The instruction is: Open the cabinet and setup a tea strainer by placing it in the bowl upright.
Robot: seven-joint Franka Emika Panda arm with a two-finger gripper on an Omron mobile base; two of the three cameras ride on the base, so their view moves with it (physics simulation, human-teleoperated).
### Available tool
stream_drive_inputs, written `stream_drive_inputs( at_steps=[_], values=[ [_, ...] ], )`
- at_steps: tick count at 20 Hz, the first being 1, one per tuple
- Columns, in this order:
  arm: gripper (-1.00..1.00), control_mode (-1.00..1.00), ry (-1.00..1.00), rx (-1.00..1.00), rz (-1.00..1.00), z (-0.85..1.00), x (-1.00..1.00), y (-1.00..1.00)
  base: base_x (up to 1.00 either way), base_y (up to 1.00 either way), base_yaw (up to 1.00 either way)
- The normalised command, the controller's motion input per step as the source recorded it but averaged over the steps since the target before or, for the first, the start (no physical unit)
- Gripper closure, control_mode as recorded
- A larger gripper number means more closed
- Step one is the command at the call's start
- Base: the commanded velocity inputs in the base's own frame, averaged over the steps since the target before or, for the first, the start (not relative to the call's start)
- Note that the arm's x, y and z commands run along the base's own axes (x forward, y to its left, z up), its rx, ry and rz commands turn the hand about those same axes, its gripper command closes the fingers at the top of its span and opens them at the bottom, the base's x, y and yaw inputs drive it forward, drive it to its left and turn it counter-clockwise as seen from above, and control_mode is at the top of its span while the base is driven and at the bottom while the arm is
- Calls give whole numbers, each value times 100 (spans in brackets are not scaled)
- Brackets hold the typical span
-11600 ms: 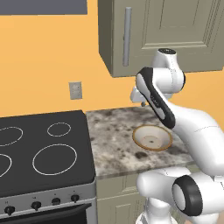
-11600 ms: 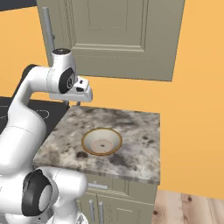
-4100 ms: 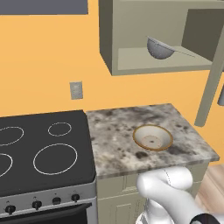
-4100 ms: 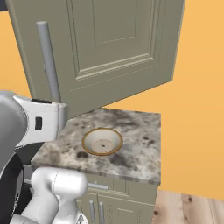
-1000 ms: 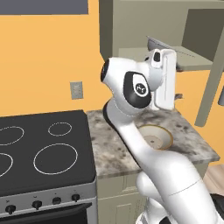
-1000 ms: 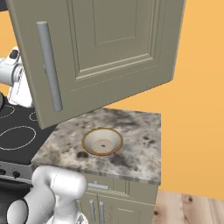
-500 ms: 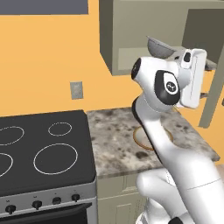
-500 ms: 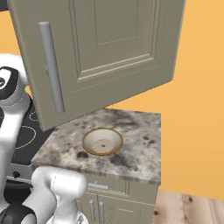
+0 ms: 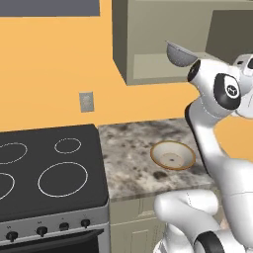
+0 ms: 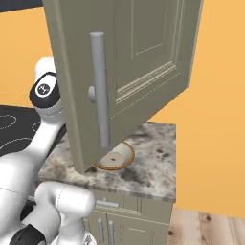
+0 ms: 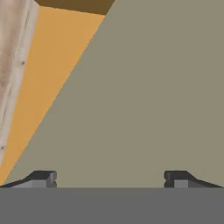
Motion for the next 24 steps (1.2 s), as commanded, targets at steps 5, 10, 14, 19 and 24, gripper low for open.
stream_drive_inputs(
  at_steps=[5,10,14,19,24],
  values=[
    [-100,-100,-7,9,0,0,-4,-93,0,0,0],
    [-100,-100,-2,4,0,0,-4,-51,0,0,0],
    [-100,-100,-4,3,0,0,-5,0,0,0,0],
    [-100,-100,2,10,7,-21,0,46,0,0,0],
    [-100,-100,14,23,37,-35,17,93,0,0,0]
  ],
)
